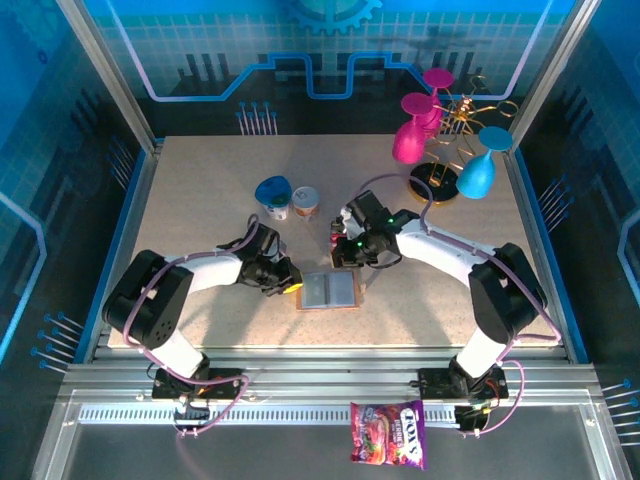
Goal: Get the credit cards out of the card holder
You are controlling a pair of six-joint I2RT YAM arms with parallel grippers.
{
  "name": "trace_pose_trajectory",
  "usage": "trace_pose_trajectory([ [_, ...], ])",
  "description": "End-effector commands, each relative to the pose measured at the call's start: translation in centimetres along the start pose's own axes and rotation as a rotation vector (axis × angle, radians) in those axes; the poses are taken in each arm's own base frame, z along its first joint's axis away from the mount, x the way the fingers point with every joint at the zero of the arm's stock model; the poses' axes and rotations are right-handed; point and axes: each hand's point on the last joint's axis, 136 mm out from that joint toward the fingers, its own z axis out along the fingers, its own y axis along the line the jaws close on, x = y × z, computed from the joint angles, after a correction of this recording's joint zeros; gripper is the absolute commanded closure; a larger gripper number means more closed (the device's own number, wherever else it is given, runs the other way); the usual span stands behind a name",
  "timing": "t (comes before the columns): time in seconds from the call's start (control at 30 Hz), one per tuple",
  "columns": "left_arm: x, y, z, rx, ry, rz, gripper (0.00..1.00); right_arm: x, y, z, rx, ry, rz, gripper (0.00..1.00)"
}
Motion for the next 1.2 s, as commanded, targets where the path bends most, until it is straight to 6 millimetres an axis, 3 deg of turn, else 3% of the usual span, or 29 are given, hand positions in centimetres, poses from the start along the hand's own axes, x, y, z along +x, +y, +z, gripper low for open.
trace_pose_trajectory([
  [0.0, 0.3, -0.5, 0.4, 0.022, 0.023, 0.003, 0.85, 0.7, 0.9, 0.3, -0.039, 0.017, 0.019, 0.94],
  [0.3, 0.1, -0.9, 0.6, 0.027, 0.024, 0.009, 0.85, 2.3, 1.5, 2.2, -0.088, 0.059, 0.067, 0.93],
  [0.73, 0.9, -1.4, -1.4, 0.042, -0.004, 0.012, 0.85, 3.3, 1.0, 5.6, -0.14, 0.099, 0.183, 0.85],
  [1.17, 2.7, 0.3, -0.4, -0.011, 0.036, -0.012, 0.88, 3.8, 1.0, 7.1, -0.14, 0.149, 0.184, 0.79],
])
